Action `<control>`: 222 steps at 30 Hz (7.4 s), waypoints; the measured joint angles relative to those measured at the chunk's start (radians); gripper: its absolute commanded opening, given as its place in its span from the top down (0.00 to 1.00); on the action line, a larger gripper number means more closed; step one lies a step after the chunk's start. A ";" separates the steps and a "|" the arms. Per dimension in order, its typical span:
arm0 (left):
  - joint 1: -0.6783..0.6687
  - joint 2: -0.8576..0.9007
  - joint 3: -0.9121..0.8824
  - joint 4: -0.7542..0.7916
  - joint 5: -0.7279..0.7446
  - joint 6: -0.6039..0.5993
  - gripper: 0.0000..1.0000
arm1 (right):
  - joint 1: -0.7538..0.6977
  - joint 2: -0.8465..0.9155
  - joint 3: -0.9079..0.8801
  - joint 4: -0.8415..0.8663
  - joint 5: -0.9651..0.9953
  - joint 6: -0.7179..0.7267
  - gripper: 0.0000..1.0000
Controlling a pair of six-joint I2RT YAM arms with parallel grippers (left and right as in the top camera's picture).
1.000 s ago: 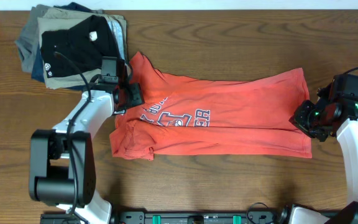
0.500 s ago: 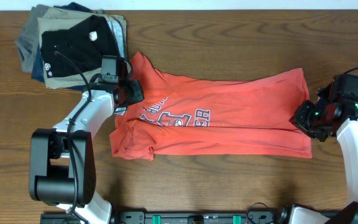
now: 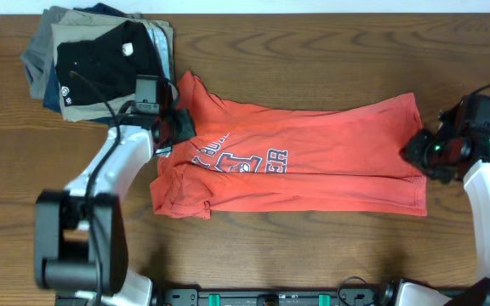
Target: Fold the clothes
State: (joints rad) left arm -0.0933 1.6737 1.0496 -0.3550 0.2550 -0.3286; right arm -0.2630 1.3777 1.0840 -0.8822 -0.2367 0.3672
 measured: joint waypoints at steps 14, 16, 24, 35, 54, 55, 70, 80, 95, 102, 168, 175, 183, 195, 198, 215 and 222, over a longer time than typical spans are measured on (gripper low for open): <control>0.000 -0.141 0.000 -0.092 0.001 0.012 0.94 | 0.000 0.132 0.154 0.222 0.160 -0.026 0.34; 0.000 -0.141 0.000 -0.094 0.001 0.012 0.94 | 0.000 0.210 0.196 0.229 0.167 -0.039 0.36; 0.000 -0.141 0.000 -0.111 0.001 0.012 0.93 | -0.001 0.461 0.372 0.210 0.177 -0.074 0.42; 0.000 -0.141 0.000 -0.113 0.001 0.012 0.94 | 0.000 0.695 0.441 0.238 0.182 -0.110 0.50; 0.000 -0.138 0.000 -0.113 0.001 0.012 0.94 | 0.061 0.761 0.441 0.347 0.206 -0.114 0.50; 0.000 -0.138 0.000 -0.113 0.001 0.012 0.94 | 0.061 0.761 0.441 0.347 0.212 -0.113 0.50; 0.000 -0.138 0.000 -0.113 0.001 0.012 0.94 | 0.061 0.783 0.441 0.347 0.233 -0.100 0.62; 0.000 -0.138 0.000 -0.113 0.001 0.012 0.94 | 0.061 0.784 0.441 0.332 0.235 -0.071 0.99; 0.000 -0.312 0.000 -0.204 0.002 0.012 0.94 | 0.019 0.681 0.443 0.166 0.237 -0.034 0.99; 0.000 -0.419 0.000 -0.273 0.001 0.012 0.94 | 0.017 0.528 0.446 0.085 0.235 -0.016 0.99; 0.000 -0.250 -0.017 -0.716 -0.083 0.038 0.75 | 0.016 0.300 0.167 -0.311 0.316 0.094 0.46; 0.000 -0.250 -0.021 -0.564 -0.069 0.042 0.94 | 0.030 0.300 0.166 -0.259 0.206 0.059 0.81; 0.000 -0.250 -0.055 -0.445 -0.057 0.042 0.94 | 0.105 0.300 0.107 -0.175 0.169 0.055 0.81; 0.000 -0.095 -0.217 -0.243 -0.052 0.042 0.94 | 0.150 0.299 -0.114 0.045 0.136 0.098 0.80; 0.000 -0.039 -0.217 -0.239 -0.053 0.041 0.94 | 0.150 0.299 -0.165 0.088 0.135 0.119 0.84; 0.050 -0.069 -0.216 -0.533 -0.267 -0.174 0.94 | 0.056 0.291 -0.215 0.074 0.173 0.189 0.99; 0.059 -0.258 -0.221 -0.554 -0.306 -0.183 0.94 | 0.024 0.291 -0.186 -0.006 0.189 0.159 0.99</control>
State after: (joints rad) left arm -0.0345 1.4158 0.8284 -0.9089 -0.0513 -0.5117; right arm -0.2386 1.6684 0.8978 -0.8886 -0.0479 0.5262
